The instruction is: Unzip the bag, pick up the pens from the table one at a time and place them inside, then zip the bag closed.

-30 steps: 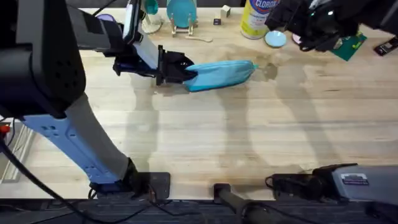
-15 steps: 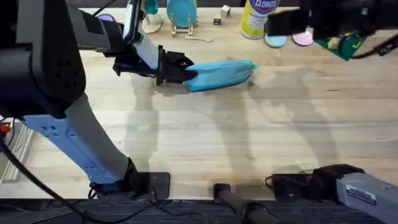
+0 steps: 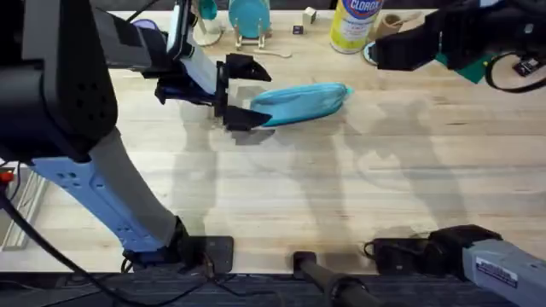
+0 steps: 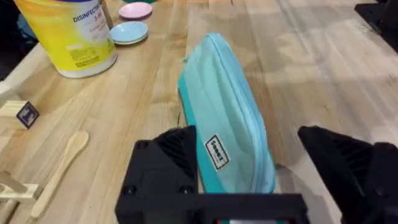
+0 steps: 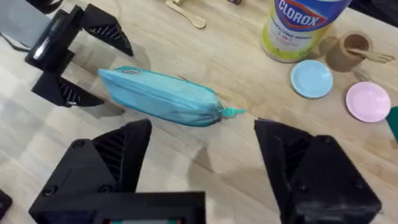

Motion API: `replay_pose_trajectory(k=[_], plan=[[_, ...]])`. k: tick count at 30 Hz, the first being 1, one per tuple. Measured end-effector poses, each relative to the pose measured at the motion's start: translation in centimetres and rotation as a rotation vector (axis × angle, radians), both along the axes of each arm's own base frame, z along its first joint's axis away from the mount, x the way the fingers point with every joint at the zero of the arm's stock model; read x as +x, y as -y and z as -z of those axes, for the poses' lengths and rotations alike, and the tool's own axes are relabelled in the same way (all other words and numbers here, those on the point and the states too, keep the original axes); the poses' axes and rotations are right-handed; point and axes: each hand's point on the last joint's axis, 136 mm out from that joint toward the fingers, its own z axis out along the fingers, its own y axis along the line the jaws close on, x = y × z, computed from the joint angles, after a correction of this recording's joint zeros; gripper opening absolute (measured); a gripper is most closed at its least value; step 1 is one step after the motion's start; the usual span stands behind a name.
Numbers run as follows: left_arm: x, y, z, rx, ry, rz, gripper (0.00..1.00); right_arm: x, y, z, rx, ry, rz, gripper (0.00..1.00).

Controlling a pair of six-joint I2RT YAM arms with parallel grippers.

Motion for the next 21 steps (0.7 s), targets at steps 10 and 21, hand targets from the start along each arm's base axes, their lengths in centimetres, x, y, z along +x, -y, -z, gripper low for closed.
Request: replay_pose_trajectory(k=[10, 21], plan=[[0.3, 0.0, -0.1, -0.003, 0.028, 0.000, 0.995, 0.0, 0.0, 0.0, -0.007, 0.004, -0.007, 0.997], [-1.0, -0.1, -1.0, 0.040, -0.038, 0.004, 0.997, 0.0, 0.0, 0.0, -0.009, 0.006, -0.009, 0.997]])
